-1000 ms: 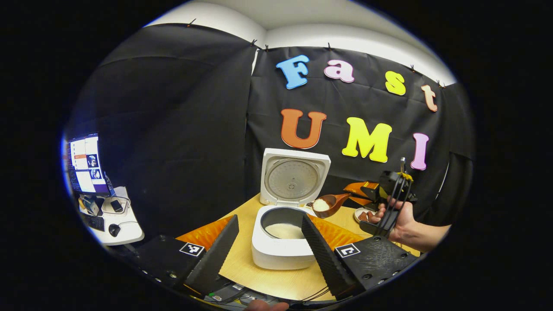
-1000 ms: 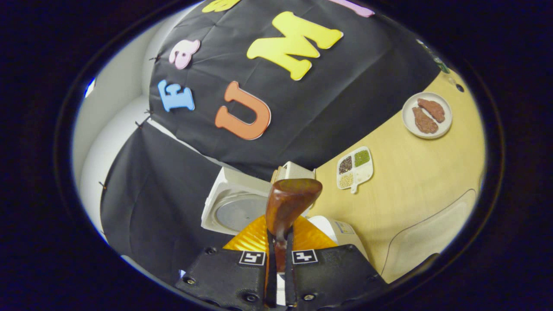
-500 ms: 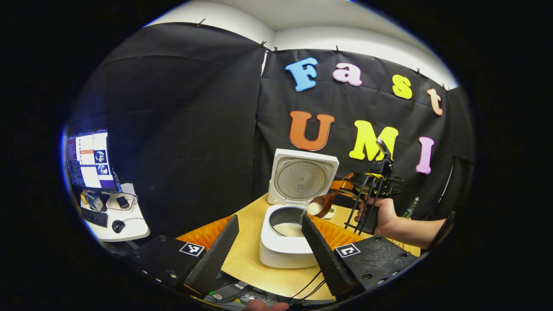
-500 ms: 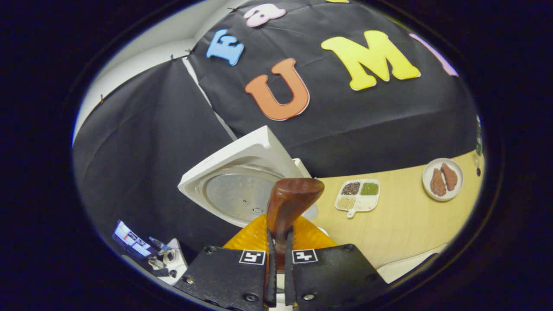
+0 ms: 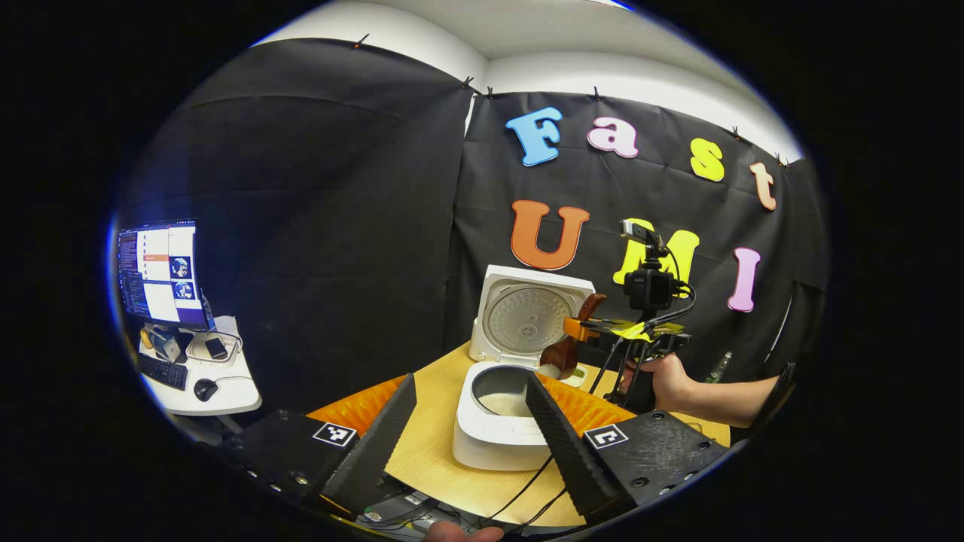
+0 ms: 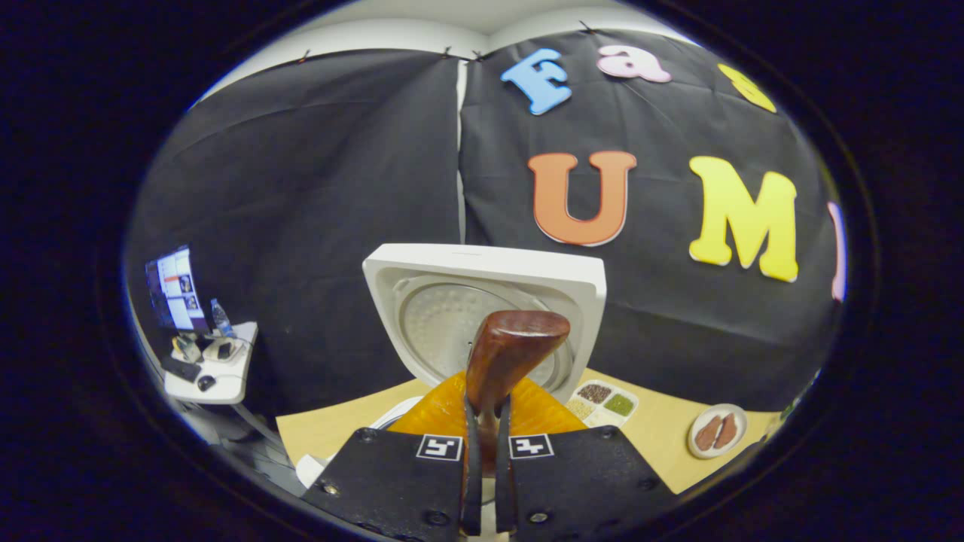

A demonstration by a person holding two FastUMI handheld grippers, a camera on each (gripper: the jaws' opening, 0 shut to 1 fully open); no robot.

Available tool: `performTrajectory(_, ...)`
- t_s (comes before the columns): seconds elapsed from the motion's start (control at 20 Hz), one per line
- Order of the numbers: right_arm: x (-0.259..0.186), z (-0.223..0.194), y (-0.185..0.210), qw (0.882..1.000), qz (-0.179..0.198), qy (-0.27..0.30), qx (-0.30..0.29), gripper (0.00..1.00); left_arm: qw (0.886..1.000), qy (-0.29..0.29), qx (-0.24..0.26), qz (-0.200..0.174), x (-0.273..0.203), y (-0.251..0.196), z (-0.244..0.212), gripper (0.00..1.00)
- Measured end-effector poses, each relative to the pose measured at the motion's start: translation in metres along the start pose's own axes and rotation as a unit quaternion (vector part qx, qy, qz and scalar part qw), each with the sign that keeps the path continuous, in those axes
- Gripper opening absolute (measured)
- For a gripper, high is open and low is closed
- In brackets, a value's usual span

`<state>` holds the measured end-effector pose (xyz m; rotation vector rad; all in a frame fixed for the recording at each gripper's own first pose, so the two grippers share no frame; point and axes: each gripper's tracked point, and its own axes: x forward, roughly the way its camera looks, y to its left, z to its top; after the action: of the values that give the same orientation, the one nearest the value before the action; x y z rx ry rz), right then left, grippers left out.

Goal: Close the left gripper, press the button to open the rice cooker; take a wooden spoon from the chopstick holder with the right hand, scoop a spoonful of rice and pour it into the rice cooker, then put the wooden spoon back into the chopstick holder.

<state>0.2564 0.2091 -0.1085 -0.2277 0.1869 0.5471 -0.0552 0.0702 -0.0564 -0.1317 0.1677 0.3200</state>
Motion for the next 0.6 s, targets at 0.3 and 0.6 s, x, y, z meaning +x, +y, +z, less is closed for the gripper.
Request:
performTrajectory(0.3,-0.01,0.026,0.037,0.992,0.024,-0.038,-0.116,0.09,1.0,-0.011,-0.005,0.005,-0.005,0.003,0.008,0.94)
performTrajectory(0.6,-0.017,0.045,0.046,0.99,0.028,-0.059,-0.126,0.09,0.999,-0.031,-0.014,0.006,-0.012,0.005,0.019,0.94)
